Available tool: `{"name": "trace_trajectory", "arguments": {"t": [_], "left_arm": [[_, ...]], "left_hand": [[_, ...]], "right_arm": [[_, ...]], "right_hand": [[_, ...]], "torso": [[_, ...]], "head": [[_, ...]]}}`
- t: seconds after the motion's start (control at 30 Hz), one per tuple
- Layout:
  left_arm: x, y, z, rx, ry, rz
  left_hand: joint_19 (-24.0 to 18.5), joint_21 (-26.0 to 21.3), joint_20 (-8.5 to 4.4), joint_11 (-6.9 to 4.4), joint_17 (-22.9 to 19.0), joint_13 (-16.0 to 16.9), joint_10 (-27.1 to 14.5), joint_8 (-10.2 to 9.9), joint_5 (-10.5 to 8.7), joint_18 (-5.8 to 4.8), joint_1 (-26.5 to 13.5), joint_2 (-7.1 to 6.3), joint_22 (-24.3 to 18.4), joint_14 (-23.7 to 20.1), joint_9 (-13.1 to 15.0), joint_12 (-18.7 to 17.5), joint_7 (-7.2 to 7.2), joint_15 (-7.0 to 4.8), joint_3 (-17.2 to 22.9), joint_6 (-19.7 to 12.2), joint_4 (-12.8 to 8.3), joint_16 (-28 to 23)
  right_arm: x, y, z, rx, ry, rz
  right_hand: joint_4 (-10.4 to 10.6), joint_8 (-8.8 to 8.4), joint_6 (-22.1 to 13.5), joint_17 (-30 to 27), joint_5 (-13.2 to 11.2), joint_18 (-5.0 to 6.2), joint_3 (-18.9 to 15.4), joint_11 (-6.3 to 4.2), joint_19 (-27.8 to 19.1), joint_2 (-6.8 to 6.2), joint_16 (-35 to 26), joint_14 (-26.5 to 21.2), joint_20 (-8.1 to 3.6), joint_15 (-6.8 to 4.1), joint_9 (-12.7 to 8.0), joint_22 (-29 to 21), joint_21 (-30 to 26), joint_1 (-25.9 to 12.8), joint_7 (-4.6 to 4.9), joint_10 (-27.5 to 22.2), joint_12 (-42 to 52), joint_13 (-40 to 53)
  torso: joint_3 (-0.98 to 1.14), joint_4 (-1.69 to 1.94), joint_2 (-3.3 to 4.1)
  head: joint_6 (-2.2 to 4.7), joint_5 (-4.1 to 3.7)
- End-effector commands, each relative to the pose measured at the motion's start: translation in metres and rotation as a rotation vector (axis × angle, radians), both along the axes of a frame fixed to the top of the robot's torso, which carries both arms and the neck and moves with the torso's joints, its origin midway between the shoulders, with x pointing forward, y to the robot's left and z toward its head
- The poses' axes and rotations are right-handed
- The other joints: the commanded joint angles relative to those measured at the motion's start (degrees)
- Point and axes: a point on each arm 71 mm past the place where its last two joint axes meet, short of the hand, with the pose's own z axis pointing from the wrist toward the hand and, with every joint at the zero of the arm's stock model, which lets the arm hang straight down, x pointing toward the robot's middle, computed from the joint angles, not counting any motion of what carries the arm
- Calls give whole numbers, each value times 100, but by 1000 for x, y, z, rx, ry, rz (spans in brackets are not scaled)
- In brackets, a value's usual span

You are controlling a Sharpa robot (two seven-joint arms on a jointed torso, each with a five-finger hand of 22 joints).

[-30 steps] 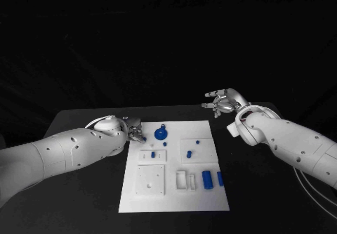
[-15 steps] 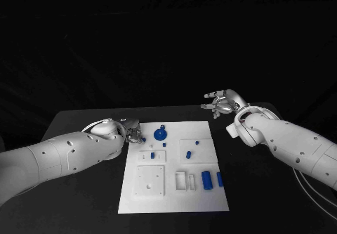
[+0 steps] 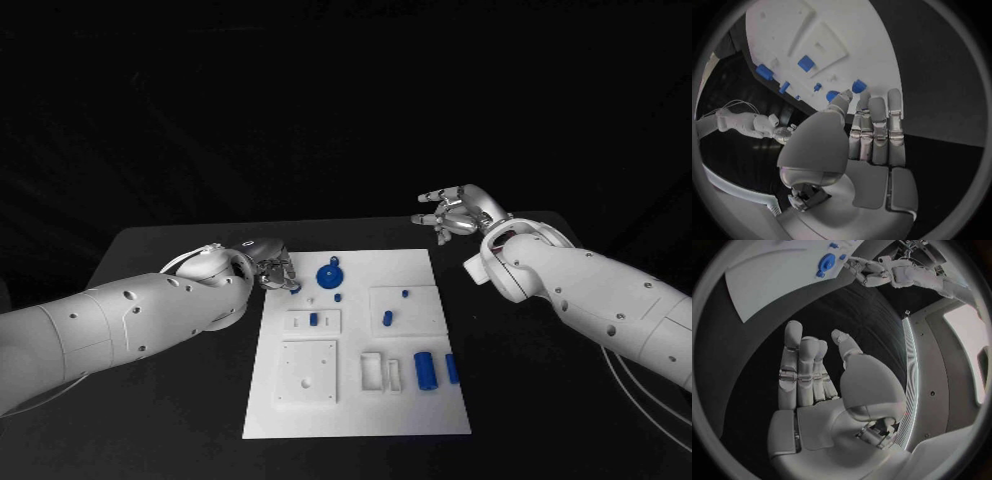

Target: Assemble the parts on the task board

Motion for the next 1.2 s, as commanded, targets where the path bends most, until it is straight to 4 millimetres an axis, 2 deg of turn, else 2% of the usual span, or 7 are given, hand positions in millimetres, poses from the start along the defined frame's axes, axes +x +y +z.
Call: {"name": "trace_trajectory", "arguments": {"t": [0.03,0.5,0.67,0.97,1.0,1.03,1.2], "left_arm": [[-1,-3,7,-71,-42,-21],[-1,0,12,-90,-15,-19],[1,-1,11,-69,-17,-72],[2,-5,13,43,-90,-227],[2,-5,12,61,-97,-247],[2,-6,12,81,-104,-269],[1,-11,9,153,-103,-353]], "left_hand": [[42,-22,5,6,7,-5,28,2,38,62,-1,-68,-8,47,5,-36,-16,-5,0,35,33,-39],[38,-41,8,12,15,-12,24,1,59,59,25,-92,-15,37,1,-67,-10,-1,32,26,59,-68],[-77,23,14,60,10,-145,-116,-3,148,77,501,-82,80,-59,-11,-295,56,18,242,19,-353,-114],[-933,594,147,338,-191,-850,-228,-6,-425,237,1102,84,864,-481,-86,-1692,57,168,451,-250,-1116,-431],[-968,624,158,348,-213,-852,-224,-9,-546,253,1137,85,907,-490,-92,-1772,34,169,466,-286,-1178,-450],[-1008,656,160,358,-234,-852,-226,-8,-971,264,1226,110,951,-506,-96,-1863,0,170,575,-322,-1273,-471],[-1138,774,190,381,-319,-858,-361,-12,-958,271,1174,-52,1131,-572,-102,-2106,-110,177,951,-435,-1569,-507]], "right_arm": [[-1,2,0,-4,2,14],[-2,7,0,-14,9,36],[-3,9,0,-19,11,45],[-3,10,0,-24,14,52],[-3,11,0,-24,14,52],[-3,11,0,-24,14,52],[-3,12,0,-24,15,55]], "right_hand": [[38,-15,-13,3,9,25,-4,-18,163,-1,-35,-28,-15,-7,1,-5,18,-73,3,-22,15,-3],[41,-11,64,10,13,25,0,-24,172,6,-24,-13,-20,-13,4,-3,32,-81,-3,-9,25,4],[41,-12,66,11,14,25,1,-25,172,12,-24,-11,-21,-13,4,-1,37,-83,-3,-8,26,5],[42,-12,67,12,14,25,2,-25,173,15,-23,-10,-21,-14,4,1,39,-84,-4,-7,27,6],[42,-12,67,12,14,25,2,-25,173,15,-23,-10,-21,-14,4,1,39,-84,-4,-7,27,6],[42,-12,67,12,14,25,2,-25,173,15,-23,-10,-21,-14,4,1,39,-84,-4,-7,27,6],[42,-12,67,12,14,25,2,-25,173,15,-23,-10,-21,-14,4,1,39,-84,-4,-7,27,6]], "torso": [[-1,-4,-1],[1,-3,3],[5,0,1],[2,-10,5],[2,-10,5],[4,-15,7],[5,-22,13]], "head": [[6,12],[23,32],[24,48],[32,56],[32,56],[31,59],[27,56]]}}
